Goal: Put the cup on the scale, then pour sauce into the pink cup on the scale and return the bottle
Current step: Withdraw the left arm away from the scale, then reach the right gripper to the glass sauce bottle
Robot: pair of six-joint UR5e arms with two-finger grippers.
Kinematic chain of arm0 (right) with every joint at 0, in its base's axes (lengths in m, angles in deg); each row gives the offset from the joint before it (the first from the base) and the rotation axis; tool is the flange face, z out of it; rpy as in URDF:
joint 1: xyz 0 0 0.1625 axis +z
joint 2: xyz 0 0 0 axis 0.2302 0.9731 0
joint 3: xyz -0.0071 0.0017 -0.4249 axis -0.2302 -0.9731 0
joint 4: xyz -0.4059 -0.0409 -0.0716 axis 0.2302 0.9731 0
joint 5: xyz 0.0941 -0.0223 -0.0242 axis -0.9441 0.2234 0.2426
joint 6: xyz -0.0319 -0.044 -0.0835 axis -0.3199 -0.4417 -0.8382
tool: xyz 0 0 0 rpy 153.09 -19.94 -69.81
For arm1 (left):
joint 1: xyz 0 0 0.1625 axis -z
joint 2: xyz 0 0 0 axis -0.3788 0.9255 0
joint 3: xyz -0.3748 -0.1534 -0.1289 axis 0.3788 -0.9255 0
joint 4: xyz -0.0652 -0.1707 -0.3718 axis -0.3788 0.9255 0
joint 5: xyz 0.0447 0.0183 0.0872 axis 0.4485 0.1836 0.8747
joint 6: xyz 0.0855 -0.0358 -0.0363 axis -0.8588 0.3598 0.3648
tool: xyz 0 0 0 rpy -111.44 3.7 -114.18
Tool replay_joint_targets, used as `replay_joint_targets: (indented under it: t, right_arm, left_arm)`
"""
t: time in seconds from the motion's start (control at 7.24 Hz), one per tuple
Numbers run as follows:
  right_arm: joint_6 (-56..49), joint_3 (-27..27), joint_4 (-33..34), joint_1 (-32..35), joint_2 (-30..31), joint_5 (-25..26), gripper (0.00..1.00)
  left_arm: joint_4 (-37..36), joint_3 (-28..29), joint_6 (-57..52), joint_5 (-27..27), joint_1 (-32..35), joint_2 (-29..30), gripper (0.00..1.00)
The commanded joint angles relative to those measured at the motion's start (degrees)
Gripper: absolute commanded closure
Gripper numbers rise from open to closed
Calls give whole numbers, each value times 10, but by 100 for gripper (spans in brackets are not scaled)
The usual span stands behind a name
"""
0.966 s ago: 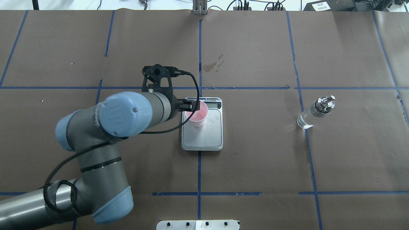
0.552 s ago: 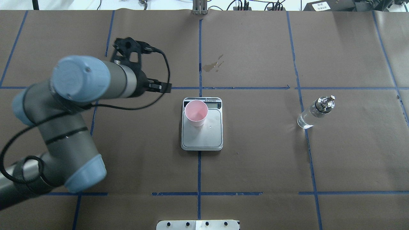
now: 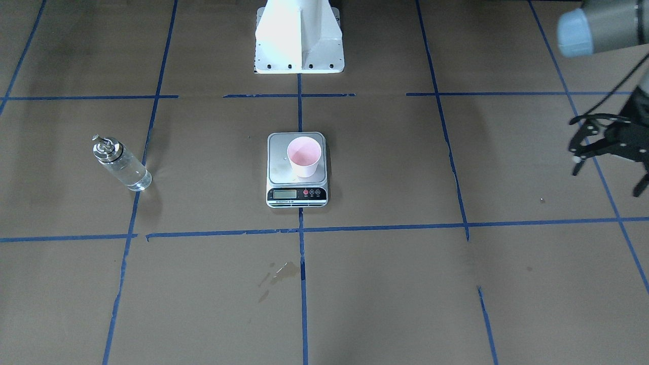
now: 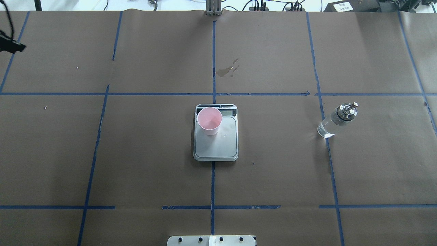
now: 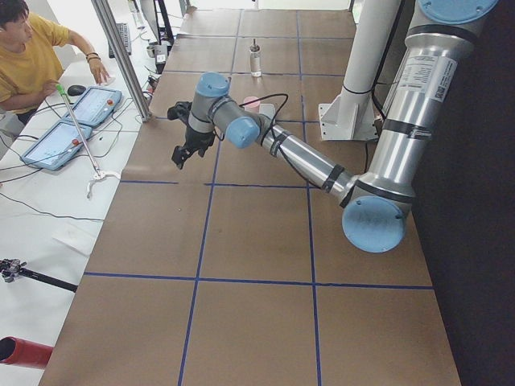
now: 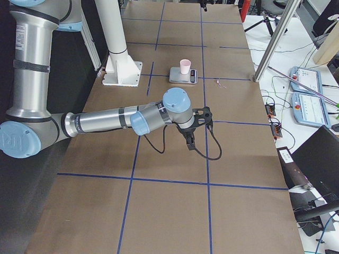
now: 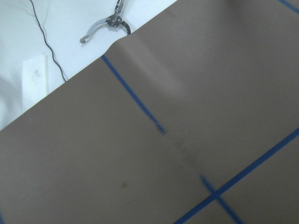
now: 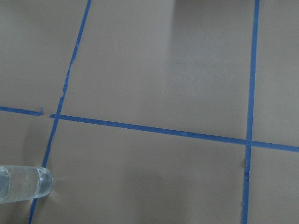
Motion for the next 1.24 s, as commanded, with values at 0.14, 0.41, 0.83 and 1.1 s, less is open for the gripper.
replay_joint_targets:
  t: [0.14, 0.41, 0.83, 1.1]
  right_arm:
    - [134, 75, 1, -86, -6, 27, 0]
    - [233, 129, 2, -167, 0, 88, 0]
    - [383, 219, 1, -310, 42, 190, 0]
    - [468, 221, -62, -411, 71, 311, 0]
  left_arm:
    - [-14, 101, -44, -19, 131, -75, 0]
    - [-119, 109, -41, -95, 147, -91, 0]
    - [-139, 89, -39, -168, 156, -120, 0]
    - [-138, 87, -39, -169, 156, -119, 0]
